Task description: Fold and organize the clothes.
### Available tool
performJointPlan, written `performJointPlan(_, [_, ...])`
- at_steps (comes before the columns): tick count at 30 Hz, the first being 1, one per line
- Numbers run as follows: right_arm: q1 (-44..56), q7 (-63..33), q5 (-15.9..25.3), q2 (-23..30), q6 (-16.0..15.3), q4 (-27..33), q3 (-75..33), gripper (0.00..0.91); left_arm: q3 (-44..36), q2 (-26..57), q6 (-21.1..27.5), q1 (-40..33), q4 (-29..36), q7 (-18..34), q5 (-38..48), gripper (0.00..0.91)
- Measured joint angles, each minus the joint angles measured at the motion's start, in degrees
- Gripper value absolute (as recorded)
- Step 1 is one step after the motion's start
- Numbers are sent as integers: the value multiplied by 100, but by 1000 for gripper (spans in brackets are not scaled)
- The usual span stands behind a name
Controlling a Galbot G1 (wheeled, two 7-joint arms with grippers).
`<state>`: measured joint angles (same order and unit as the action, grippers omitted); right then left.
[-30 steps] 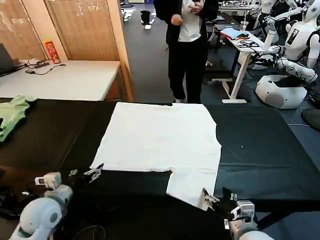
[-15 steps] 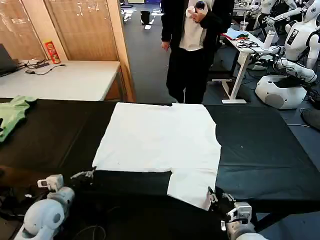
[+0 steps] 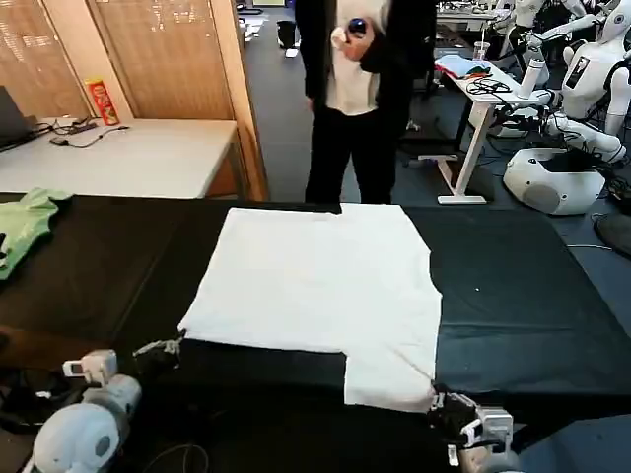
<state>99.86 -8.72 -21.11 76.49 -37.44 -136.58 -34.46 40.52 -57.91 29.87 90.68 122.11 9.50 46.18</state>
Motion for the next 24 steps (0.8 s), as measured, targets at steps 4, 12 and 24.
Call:
performJointPlan(4, [-341, 71, -223, -125, 330, 198, -83, 0, -41, -131, -290, -66, 20, 89, -46, 0])
performJointPlan(12, [-1579, 375, -249, -446, 1017, 1290, 46, 0, -388, -412, -496, -720, -284, 99, -403, 0])
performJointPlan(24, [-3010, 462, -15, -508, 1228, 2912, 487, 0, -965, -538, -879, -1667, -1035, -30, -1281, 0])
